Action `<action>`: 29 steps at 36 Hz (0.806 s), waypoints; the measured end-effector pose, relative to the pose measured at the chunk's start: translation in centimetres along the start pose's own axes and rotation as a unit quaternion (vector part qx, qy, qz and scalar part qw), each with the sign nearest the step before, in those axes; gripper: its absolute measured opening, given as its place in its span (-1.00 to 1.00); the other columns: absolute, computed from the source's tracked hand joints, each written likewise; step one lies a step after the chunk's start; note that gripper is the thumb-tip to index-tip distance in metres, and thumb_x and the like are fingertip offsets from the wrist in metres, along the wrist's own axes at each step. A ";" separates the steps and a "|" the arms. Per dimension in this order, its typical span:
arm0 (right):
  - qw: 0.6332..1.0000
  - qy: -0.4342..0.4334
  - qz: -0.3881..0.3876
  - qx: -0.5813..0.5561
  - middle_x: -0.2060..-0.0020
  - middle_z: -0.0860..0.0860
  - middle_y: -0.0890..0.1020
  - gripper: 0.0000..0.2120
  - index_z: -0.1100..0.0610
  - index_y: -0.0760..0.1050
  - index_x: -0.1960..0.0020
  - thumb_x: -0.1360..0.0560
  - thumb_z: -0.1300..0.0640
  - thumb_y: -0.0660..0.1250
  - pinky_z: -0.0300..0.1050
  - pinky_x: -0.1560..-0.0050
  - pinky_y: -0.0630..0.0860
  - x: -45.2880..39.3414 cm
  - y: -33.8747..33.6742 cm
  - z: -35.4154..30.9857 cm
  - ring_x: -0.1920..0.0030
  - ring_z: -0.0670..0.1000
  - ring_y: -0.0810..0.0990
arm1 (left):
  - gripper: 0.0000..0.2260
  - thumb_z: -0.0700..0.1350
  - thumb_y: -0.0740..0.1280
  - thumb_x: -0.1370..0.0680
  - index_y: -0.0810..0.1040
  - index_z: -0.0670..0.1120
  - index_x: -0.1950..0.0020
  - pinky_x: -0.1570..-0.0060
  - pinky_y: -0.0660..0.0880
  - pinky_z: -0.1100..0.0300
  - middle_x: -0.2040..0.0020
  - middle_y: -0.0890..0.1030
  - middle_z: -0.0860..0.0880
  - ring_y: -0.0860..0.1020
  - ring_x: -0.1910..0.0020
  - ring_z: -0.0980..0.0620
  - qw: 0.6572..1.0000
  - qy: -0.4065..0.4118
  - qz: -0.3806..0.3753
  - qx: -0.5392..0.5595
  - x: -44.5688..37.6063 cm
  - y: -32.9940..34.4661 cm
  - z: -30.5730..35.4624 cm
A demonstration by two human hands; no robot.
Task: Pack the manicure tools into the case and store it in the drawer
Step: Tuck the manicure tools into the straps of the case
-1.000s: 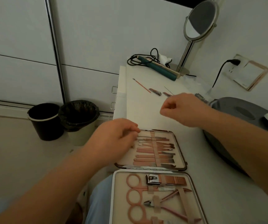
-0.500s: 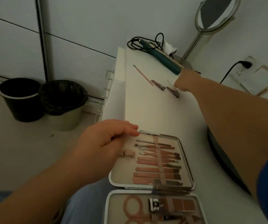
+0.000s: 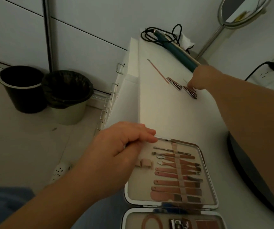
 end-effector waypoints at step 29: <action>0.915 -0.099 0.170 -0.351 0.37 -0.02 0.53 -0.81 0.08 0.51 0.17 -0.48 0.03 0.17 -0.09 0.30 0.47 14.6 -3.8 -3.6 0.35 -0.03 0.49 | -0.66 -0.34 0.20 -0.51 0.60 0.08 0.05 -0.01 0.33 0.59 -0.03 0.57 0.19 0.46 -0.04 0.43 0.998 -0.034 -0.026 -0.035 0.5 0.5 0.8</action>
Point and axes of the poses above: each hand's wrist, its own x-axis away from the middle knuckle, its own y-axis out of the palm, z = x × y, the point moved 10 cm from there along -x, towards the middle knuckle
